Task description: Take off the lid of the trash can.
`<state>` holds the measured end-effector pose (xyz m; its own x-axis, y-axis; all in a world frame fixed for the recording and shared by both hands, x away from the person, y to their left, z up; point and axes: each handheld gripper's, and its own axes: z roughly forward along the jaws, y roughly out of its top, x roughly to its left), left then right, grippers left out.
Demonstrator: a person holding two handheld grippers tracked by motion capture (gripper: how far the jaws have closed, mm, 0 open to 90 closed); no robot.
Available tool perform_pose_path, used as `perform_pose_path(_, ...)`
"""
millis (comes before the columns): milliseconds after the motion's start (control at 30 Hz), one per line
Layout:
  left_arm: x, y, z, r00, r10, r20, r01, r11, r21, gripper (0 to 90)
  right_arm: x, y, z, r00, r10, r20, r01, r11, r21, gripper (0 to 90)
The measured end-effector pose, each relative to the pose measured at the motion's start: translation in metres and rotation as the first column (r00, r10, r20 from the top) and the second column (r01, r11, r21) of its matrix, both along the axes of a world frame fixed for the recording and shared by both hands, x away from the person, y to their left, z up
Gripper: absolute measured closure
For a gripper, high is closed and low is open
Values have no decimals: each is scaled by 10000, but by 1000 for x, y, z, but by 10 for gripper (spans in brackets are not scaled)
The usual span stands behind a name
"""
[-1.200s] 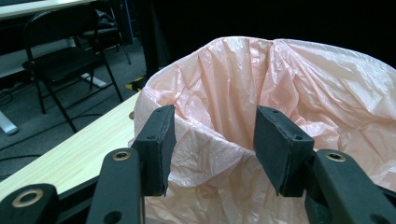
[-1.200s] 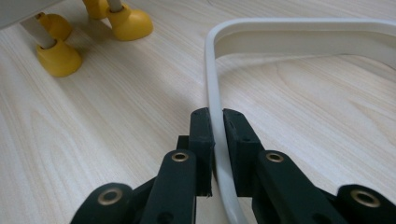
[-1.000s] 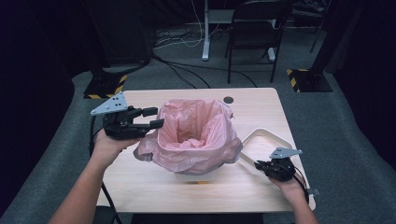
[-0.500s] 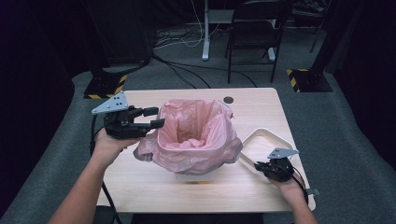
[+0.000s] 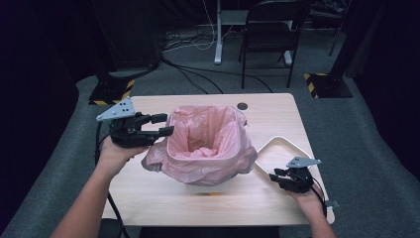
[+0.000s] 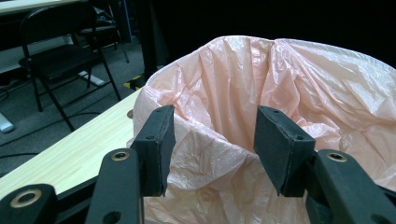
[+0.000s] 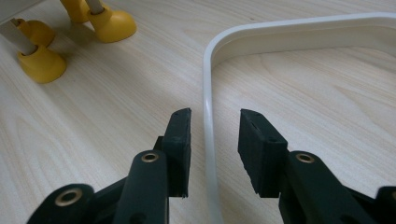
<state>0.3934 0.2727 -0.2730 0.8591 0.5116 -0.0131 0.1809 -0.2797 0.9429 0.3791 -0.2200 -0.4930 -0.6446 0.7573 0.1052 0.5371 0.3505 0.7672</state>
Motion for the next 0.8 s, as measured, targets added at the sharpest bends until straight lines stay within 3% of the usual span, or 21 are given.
perform_pose_path(333, 0, -1, 1, 10000, 41, -3, -41, 10000, 50, 470, -2, -1, 3, 9997, -172, 170, 171, 9998, 72, 592)
perform_pose_path(667, 1, 1, 1, 9999, 130, -16, -130, 9999, -14, 464, -5, 3, 7, 10000, 52, 38, -53, 9996, 285, 557)
perform_pose_path(800, 2, 2, 1, 9999, 159, 2, -159, 9999, -10, 462, -9, 8, 13, 9993, 182, 312, -189, 9996, 225, 557)
